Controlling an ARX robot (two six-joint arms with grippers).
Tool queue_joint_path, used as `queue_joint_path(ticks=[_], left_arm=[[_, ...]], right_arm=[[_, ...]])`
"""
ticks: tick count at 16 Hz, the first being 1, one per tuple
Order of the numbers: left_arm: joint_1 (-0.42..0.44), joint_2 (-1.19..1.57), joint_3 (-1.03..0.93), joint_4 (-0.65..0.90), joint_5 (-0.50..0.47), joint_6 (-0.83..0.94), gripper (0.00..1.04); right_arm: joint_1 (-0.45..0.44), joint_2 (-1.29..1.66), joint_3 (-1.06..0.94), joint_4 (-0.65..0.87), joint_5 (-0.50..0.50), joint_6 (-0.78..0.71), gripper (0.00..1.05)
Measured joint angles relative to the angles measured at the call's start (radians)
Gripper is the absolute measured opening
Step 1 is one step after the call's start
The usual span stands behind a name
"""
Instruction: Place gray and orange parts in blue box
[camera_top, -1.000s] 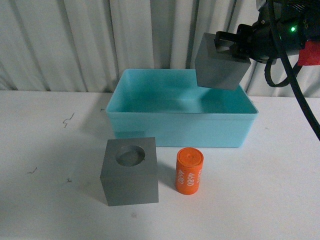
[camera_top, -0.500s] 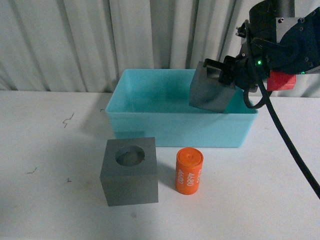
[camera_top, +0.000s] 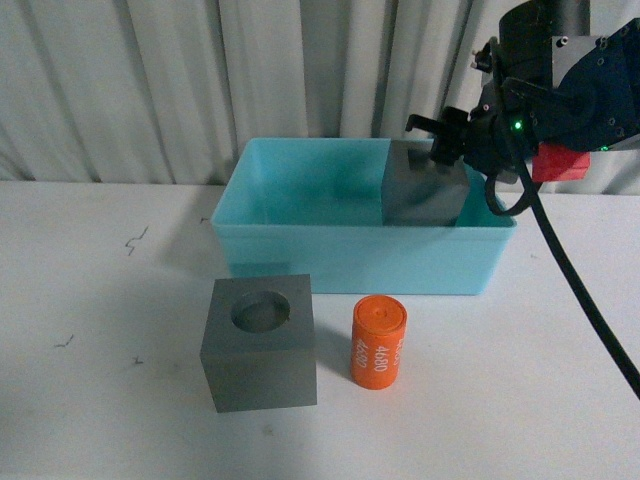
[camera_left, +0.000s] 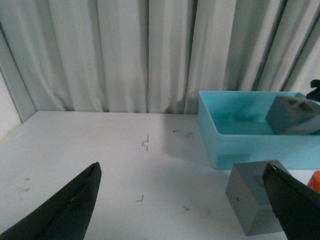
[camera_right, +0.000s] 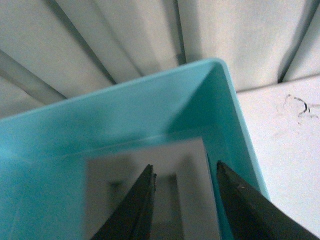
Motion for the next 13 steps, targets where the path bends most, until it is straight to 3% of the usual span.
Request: queue_joint_path(ticks=[10, 13], left_arm=[[0.000, 0.000, 0.000, 0.000, 0.000, 0.000, 0.98], [0.000, 0.000, 0.000, 0.000, 0.000, 0.000, 0.98]], right_arm=[[-0.008, -0.035, -0.055, 0.064, 0.005, -0.001, 0.71], [-0.034, -0.185, -0.217, 0.186, 0.023, -0.060, 0.99]])
